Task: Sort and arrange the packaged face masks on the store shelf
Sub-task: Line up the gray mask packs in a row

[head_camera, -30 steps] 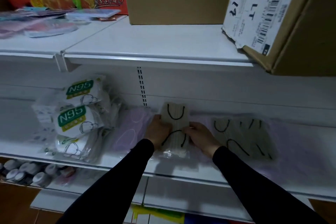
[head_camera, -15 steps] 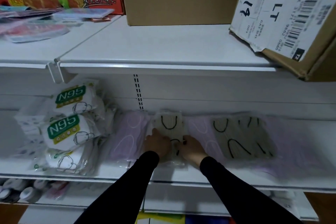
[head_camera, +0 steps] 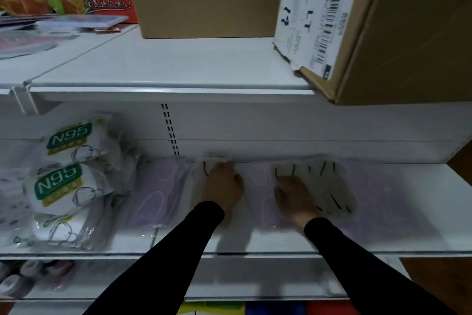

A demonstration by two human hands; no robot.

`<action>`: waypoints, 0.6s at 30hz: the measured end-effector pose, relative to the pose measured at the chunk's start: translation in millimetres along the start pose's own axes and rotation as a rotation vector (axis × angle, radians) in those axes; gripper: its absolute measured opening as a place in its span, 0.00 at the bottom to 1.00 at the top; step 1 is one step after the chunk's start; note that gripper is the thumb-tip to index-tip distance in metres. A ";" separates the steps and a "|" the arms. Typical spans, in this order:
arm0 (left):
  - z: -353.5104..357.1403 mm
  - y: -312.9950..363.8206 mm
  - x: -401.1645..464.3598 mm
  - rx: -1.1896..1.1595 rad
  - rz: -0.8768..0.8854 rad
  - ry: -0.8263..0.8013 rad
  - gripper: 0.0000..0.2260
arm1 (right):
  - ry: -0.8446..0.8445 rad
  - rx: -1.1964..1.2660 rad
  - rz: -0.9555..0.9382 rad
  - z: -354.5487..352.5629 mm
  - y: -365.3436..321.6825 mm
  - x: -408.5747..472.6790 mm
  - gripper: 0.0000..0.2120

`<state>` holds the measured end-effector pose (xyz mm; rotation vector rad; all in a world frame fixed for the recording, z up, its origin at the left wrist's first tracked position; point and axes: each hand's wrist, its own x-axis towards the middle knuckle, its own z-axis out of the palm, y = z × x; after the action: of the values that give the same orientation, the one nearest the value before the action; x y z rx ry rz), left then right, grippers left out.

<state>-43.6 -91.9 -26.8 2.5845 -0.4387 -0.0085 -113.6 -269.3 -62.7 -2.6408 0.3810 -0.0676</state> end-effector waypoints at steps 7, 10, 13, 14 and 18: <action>69.1 48.4 -16.6 0.170 -0.107 -0.485 0.22 | -0.048 -0.371 0.022 -9.8 77.1 -17.9 0.26; 80.0 57.8 -20.0 0.155 -0.156 -0.469 0.19 | -0.020 -0.376 0.079 -21.1 98.5 -20.3 0.29; 79.6 63.6 -18.3 0.105 -0.094 -0.420 0.15 | -0.014 -0.381 0.126 -35.9 97.5 -22.8 0.30; 78.6 64.7 -17.5 0.095 -0.083 -0.397 0.14 | -0.014 -0.372 0.122 -38.9 95.5 -22.6 0.29; 77.6 63.4 -14.5 0.034 -0.149 -0.277 0.15 | 0.071 -0.250 0.040 -34.3 89.4 -14.4 0.28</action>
<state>-83.7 -177.0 -64.1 2.6532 -0.3461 -0.4182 -154.1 -356.6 -72.9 -2.8818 0.4950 -0.1072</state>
